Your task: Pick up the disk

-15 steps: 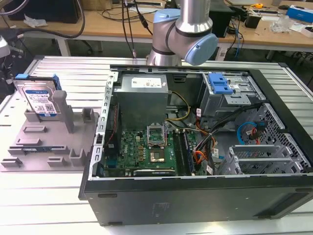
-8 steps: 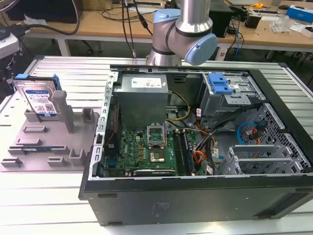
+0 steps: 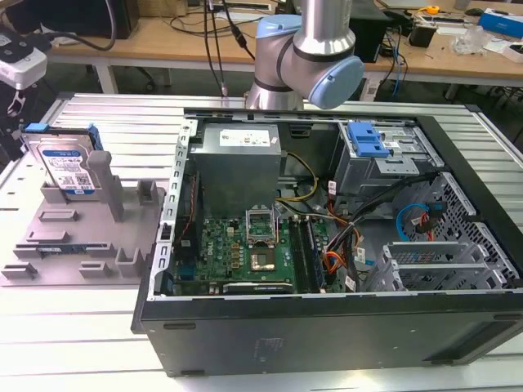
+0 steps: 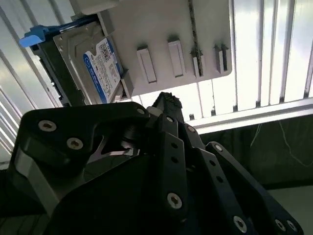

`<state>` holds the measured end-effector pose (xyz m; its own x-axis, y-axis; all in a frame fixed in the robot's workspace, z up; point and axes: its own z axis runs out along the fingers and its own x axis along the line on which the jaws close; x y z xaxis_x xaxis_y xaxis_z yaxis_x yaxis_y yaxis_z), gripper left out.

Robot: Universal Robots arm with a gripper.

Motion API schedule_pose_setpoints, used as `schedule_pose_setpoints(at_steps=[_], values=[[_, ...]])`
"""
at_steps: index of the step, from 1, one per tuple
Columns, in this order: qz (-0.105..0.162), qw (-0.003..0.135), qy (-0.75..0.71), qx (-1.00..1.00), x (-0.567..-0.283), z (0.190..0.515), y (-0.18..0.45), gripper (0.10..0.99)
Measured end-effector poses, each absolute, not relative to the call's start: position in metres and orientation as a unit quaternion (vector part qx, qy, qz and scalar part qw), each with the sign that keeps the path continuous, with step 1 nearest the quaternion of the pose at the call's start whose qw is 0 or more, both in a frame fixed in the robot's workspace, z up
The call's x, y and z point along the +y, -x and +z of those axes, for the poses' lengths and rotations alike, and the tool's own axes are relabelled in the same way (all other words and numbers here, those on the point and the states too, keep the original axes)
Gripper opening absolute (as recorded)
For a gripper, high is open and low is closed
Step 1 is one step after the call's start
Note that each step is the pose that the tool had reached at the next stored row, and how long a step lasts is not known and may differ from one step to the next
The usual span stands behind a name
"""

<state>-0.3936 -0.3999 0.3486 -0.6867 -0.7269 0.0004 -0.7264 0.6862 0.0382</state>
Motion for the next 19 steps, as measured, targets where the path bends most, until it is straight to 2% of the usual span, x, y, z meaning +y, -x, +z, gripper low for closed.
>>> schedule_pose_setpoints(at_steps=[6, 7, 8, 9, 12, 19], values=[[-0.017, 0.009, -0.462, -0.886, -0.3999, 0.3482, 0.3936, 0.114], [-0.017, 0.009, -0.477, -0.879, -0.3999, 0.3482, 0.3936, 0.235], [-0.017, 0.01, -0.492, -0.87, -0.3999, 0.3481, 0.3936, 0.298], [-0.016, 0.01, -0.504, -0.863, -0.3999, 0.348, 0.3936, 0.298], [-0.016, 0.01, -0.534, -0.845, -0.3999, 0.3478, 0.3936, 0.482], [-0.014, 0.012, -0.601, -0.799, -0.3999, 0.3472, 0.3936, 0.482]])
